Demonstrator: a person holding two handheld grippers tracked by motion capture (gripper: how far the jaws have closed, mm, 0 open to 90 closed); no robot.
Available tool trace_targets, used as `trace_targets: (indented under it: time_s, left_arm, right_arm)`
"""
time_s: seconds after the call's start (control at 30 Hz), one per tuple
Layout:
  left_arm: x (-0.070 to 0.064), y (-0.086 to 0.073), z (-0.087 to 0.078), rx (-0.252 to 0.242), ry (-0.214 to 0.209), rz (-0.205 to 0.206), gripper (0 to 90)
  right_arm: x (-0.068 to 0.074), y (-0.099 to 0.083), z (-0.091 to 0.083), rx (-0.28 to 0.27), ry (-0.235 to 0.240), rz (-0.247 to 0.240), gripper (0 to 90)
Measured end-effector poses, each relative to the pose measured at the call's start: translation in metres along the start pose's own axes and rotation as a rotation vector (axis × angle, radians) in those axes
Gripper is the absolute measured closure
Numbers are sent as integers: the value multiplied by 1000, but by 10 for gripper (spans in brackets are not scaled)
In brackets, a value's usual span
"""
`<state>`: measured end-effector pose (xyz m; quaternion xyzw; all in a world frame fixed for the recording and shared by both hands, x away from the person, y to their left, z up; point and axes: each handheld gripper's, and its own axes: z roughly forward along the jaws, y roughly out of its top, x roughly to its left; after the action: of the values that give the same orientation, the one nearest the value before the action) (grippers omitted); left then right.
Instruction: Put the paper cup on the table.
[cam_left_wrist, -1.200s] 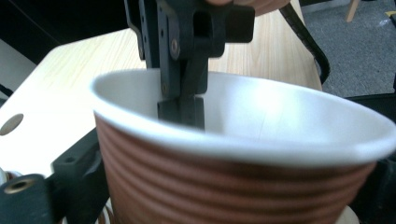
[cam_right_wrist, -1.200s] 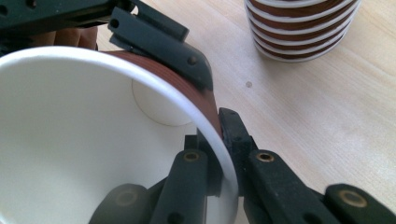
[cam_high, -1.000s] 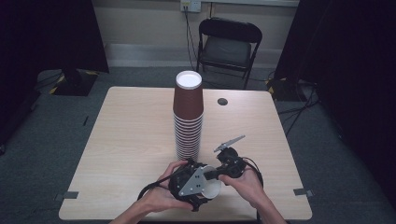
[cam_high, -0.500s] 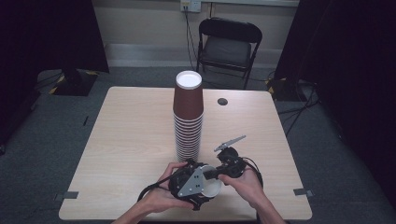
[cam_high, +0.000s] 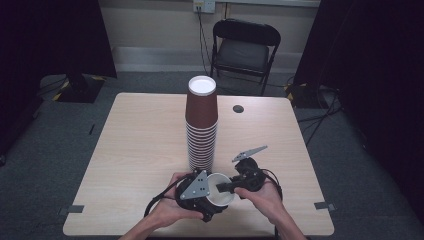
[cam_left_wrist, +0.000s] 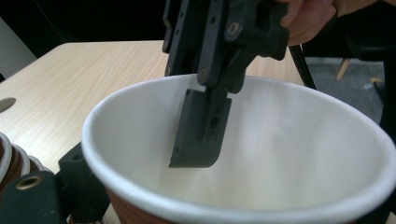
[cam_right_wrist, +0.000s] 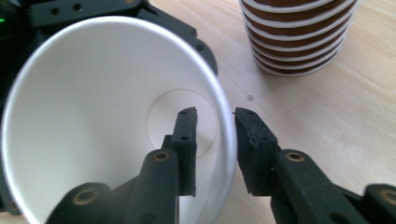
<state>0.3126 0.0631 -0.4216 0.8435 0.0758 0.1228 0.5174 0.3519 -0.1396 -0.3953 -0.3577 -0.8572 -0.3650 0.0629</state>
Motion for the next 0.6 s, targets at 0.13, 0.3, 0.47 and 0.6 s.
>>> trace_targets:
  time_s: [0.13,0.3,0.47,0.6]
  left_arm:
    - [2,-2,-1,-9,8,-21,96]
    - [5,-4,-4,-25,17,-61,95]
    - [6,-7,-5,-24,30,-85,94]
    - [5,-9,-4,-31,40,-114,94]
  right_arm:
    - [0,0,-2,-17,10,-1,689]
    - [-1,0,-5,-41,16,-9,668]
    - [-1,0,-10,-83,31,-20,649]
    - [-1,0,-12,-112,37,-28,644]
